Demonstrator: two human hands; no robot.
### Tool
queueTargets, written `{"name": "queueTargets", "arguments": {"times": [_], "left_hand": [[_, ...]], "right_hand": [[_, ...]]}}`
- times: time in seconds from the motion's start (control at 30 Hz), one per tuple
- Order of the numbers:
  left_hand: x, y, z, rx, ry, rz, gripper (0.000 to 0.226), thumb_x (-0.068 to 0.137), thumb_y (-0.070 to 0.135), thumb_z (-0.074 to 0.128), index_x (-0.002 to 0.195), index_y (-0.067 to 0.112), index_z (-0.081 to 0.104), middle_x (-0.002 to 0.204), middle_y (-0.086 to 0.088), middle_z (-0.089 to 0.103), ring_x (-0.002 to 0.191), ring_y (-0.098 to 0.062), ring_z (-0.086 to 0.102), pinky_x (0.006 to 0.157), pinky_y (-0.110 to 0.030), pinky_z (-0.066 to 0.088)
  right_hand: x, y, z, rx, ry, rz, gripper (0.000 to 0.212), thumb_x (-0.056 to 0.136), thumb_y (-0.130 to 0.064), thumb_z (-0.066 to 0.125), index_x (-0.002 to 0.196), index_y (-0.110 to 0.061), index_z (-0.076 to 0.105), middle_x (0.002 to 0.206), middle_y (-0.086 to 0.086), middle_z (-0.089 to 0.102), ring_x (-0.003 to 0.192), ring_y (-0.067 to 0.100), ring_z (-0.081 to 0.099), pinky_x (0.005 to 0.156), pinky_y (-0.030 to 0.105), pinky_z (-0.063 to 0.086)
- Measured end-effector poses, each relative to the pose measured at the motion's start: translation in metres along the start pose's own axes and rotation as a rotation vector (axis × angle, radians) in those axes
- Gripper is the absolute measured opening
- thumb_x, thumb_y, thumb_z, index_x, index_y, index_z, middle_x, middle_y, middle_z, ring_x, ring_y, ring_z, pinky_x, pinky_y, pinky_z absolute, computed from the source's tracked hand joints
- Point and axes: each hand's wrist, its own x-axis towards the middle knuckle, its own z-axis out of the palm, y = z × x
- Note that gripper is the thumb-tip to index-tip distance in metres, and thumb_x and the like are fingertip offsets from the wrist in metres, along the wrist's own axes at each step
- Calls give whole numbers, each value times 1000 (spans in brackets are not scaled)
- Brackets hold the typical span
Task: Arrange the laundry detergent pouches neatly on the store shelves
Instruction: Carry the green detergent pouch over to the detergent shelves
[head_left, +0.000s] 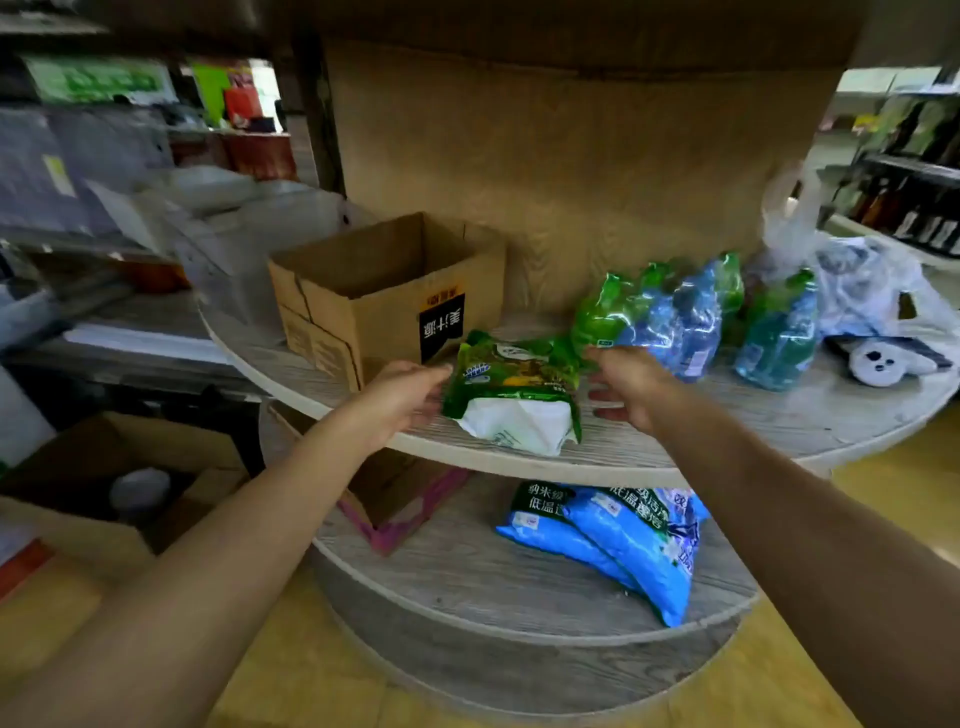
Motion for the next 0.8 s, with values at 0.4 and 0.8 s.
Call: {"name": "queueTargets", "arguments": {"times": [0.4,0.8], "left_hand": [[62,4,29,-240,-66,-252,20,90,30,65,99,13,62,93,-10,70,78,-20,68,64,-32,59],[72,-14,22,-236,-108,-132,19,79,27,76,95,20,68,77,-3,76,74,-20,72,68,-33,59]], "right_hand": [[74,11,27,227,12,114,23,93,-6,58,116,-4,58,80,11,62,66,21,60,57,31,53],[66,0,33,437,-142,238,37,84,2,67,119,4,55,110,22,67,81,31,67,62,43,54]]}}
